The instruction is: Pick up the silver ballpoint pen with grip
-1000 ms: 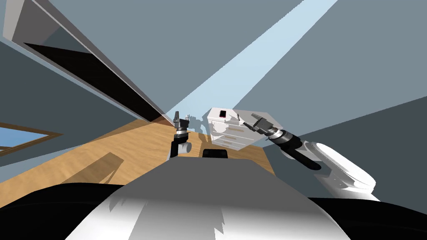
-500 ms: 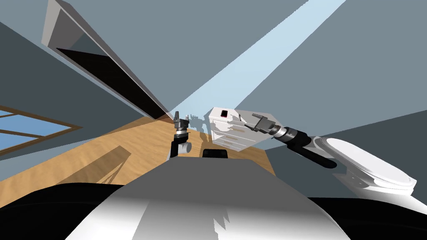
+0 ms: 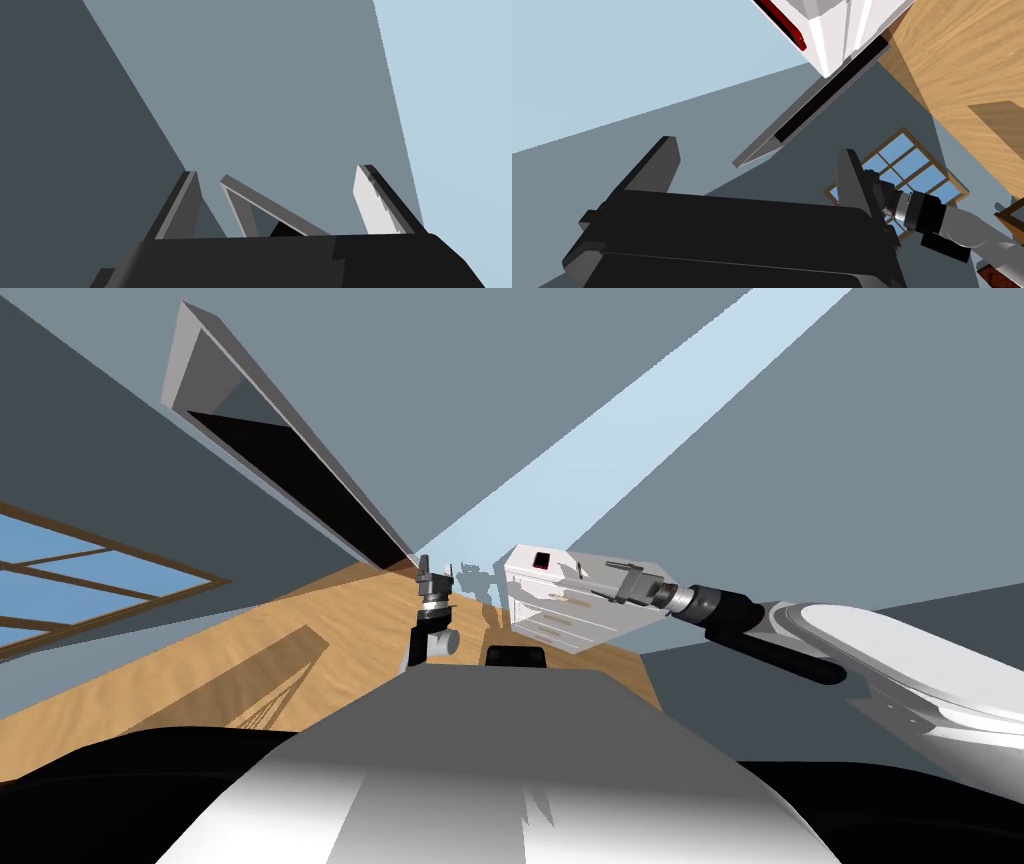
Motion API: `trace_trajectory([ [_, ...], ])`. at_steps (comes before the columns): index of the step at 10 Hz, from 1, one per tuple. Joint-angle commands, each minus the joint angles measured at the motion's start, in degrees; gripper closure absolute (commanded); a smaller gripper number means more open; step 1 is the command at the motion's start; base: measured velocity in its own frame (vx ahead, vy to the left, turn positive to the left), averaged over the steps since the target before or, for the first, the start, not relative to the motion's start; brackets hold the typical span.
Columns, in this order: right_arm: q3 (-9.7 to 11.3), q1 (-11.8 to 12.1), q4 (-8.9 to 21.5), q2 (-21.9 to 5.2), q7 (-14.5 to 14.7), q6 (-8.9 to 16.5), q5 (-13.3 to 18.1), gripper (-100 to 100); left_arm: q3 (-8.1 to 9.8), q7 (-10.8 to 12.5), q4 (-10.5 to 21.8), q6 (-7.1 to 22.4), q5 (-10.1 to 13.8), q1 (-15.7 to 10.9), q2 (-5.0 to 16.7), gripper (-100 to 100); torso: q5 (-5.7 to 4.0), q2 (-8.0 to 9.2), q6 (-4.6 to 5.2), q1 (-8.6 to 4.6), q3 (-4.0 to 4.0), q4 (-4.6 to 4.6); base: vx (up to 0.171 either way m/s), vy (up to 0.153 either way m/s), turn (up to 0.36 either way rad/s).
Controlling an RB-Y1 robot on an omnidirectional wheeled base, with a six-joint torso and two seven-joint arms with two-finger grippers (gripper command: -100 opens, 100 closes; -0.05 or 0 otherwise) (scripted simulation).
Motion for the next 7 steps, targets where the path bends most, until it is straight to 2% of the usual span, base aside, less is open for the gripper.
trace_trajectory([
  [1, -2.1, 1.2, 1.1, -2.9, 1.4, -0.8, 2.9, -100, 0.0, 0.0, 0.0, 0.0, 0.0, 0.0, 0.0, 0, 0.0, 0.0, 0.0, 0.0, 0.0, 0.0, -0.023, 0.0, 0.167],
  [2, -2.1, 1.2, 1.1, -4.4, 1.4, -0.8, 3.5, -100, -0.01, 0.0, 0.0, 0.0, 0.0, 0.0, 0.0, 0, 0.01, 0.01, -0.05, 0.02, 0.0, 0.0, -0.023, -0.008, 0.089],
  [3, -3.9, 2.3, 2.2, -6.1, 2.7, -1.6, 5.7, -100, 0.0, 0.0, 0.0, 0.0, 0.0, 0.0, 0.0, 0, 0.01, 0.01, -0.01, 0.01, 0.01, 0.0, -0.025, -0.009, 0.127],
  [5, -3.9, 2.3, 2.2, -8.5, 2.7, -1.6, 6.8, -100, 0.0, 0.0, 0.0, 0.0, 0.0, 0.0, 0.0, 0, 0.01, 0.01, -0.01, 0.02, 0.0, 0.0, -0.014, -0.002, 0.036],
  [6, -5.7, 3.5, 3.3, -10.7, 3.8, -2.4, 9.5, -100, 0.0, 0.0, 0.0, 0.0, 0.0, 0.0, 0.0, 0, 0.01, -0.02, 0.0, 0.04, -0.01, 0.0, -0.014, 0.007, 0.123],
  [7, -5.7, 3.5, 3.3, -12.3, 3.8, -2.4, 10.1, -100, 0.0, 0.0, 0.0, 0.0, 0.0, 0.0, 0.0, 0, 0.02, -0.02, -0.03, 0.06, -0.01, -0.01, -0.019, 0.001, 0.091],
])
